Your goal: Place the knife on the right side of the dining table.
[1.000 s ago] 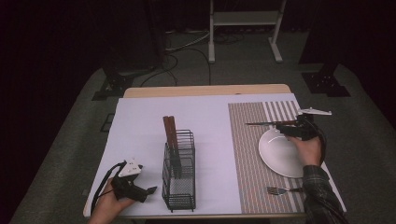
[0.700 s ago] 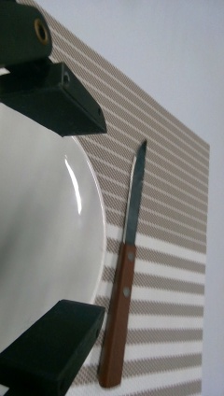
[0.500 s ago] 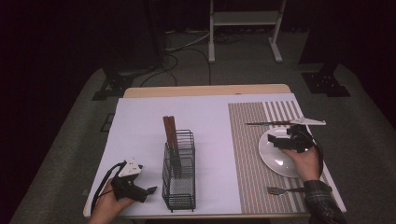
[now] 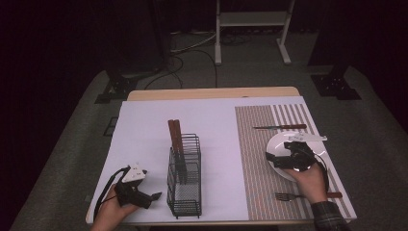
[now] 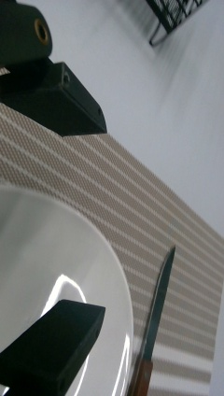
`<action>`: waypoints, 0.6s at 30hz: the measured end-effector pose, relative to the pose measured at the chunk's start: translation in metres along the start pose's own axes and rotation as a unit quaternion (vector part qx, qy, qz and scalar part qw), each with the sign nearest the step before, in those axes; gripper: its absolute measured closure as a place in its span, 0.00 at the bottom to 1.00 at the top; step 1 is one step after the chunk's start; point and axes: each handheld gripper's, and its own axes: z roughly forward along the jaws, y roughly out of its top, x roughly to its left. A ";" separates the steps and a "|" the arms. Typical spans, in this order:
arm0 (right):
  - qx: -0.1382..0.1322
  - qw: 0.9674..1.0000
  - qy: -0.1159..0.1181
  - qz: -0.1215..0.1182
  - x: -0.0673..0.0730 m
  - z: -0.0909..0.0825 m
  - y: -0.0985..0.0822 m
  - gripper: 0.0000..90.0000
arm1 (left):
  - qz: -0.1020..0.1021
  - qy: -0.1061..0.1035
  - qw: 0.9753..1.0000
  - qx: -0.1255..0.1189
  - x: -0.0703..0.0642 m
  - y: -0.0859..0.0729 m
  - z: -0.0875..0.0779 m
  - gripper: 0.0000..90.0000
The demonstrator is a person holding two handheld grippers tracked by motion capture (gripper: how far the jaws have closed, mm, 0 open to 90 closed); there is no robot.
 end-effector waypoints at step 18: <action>0.012 0.995 0.082 -0.064 0.063 0.011 -0.001 0.10 | -0.001 0.000 1.000 0.000 0.000 0.000 0.000 0.00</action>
